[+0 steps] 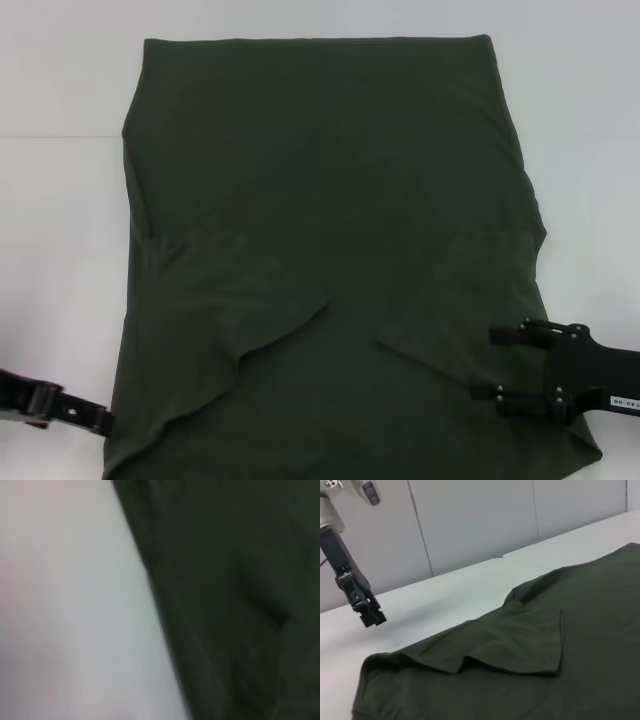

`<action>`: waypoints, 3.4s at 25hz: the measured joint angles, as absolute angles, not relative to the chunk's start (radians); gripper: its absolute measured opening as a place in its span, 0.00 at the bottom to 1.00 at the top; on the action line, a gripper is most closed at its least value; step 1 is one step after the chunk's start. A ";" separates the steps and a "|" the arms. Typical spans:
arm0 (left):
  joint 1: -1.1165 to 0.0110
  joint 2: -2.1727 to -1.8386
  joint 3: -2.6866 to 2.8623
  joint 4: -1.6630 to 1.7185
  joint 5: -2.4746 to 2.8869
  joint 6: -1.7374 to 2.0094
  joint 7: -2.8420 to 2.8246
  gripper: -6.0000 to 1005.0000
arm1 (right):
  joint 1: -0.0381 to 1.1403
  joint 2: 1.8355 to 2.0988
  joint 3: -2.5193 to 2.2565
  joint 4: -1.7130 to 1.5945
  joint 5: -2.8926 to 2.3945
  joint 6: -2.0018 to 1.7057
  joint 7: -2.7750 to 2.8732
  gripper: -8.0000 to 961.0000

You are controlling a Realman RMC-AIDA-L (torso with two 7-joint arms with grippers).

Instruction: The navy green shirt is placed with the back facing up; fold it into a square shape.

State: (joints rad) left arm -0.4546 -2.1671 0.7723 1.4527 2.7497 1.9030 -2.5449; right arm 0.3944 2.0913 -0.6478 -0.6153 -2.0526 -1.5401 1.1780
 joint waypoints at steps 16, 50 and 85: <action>-0.416 -2.171 1.141 1.527 2.753 1.849 -2.595 0.90 | 0.407 2.089 -0.576 -0.606 -2.040 -1.503 1.176 0.87; -0.380 -2.167 1.343 1.471 2.788 1.708 -2.595 0.83 | 0.418 2.085 -0.532 -0.611 -2.039 -1.498 1.182 0.87; -0.391 -2.168 1.217 1.407 2.662 1.728 -2.565 0.01 | 0.423 2.070 -0.518 -0.619 -2.040 -1.507 1.310 0.87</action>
